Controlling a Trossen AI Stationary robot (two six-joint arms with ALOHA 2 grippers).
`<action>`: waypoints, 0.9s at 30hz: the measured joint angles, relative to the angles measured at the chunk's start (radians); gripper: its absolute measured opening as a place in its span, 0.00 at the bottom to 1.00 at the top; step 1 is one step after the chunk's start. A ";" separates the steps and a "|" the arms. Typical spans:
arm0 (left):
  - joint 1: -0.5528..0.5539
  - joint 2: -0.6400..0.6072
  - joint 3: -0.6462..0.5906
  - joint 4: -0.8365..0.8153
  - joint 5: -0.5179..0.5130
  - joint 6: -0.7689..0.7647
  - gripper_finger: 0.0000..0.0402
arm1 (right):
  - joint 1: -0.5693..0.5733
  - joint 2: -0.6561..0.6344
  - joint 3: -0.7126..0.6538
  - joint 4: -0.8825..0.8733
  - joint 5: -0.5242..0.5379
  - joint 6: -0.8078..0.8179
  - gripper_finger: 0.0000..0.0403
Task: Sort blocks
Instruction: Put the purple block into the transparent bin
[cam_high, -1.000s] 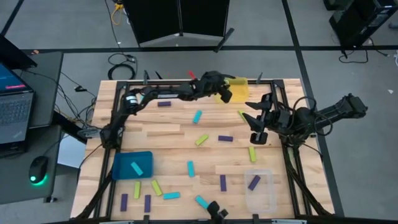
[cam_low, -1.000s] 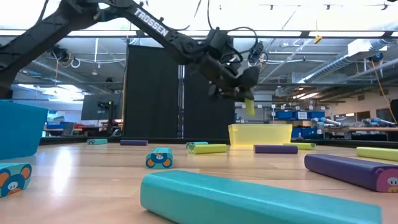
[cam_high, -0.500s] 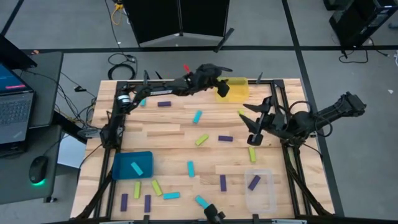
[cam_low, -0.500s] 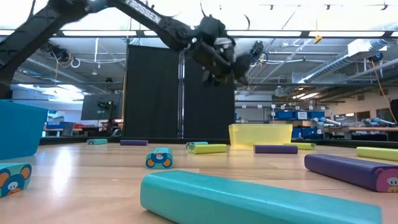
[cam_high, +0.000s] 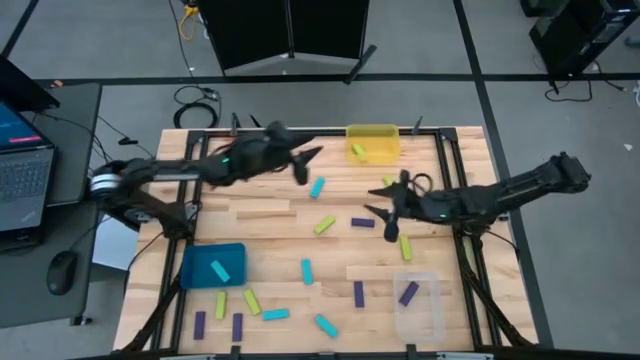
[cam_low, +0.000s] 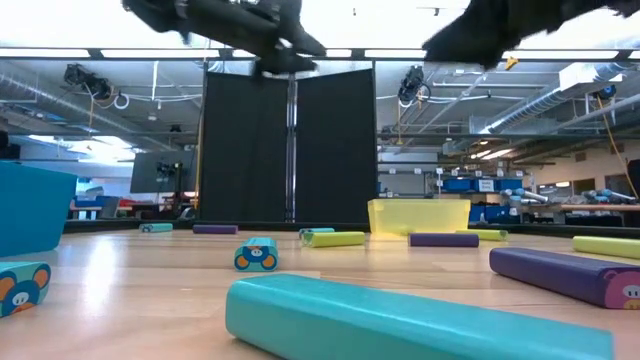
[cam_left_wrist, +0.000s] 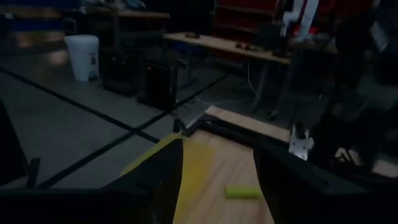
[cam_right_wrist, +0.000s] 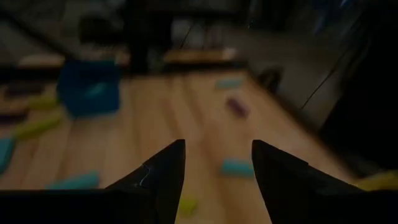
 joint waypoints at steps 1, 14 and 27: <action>-0.016 -0.043 -0.033 0.003 -0.015 -0.010 0.51 | -0.024 0.022 0.000 -0.024 -0.055 0.023 0.49; -0.235 -0.382 -0.227 -0.071 -0.169 -0.015 0.51 | -0.115 0.334 0.000 -0.179 -0.359 0.095 0.56; -0.356 -0.410 -0.241 -0.087 -0.196 0.039 0.51 | -0.198 0.592 0.089 -0.242 -0.347 0.062 0.67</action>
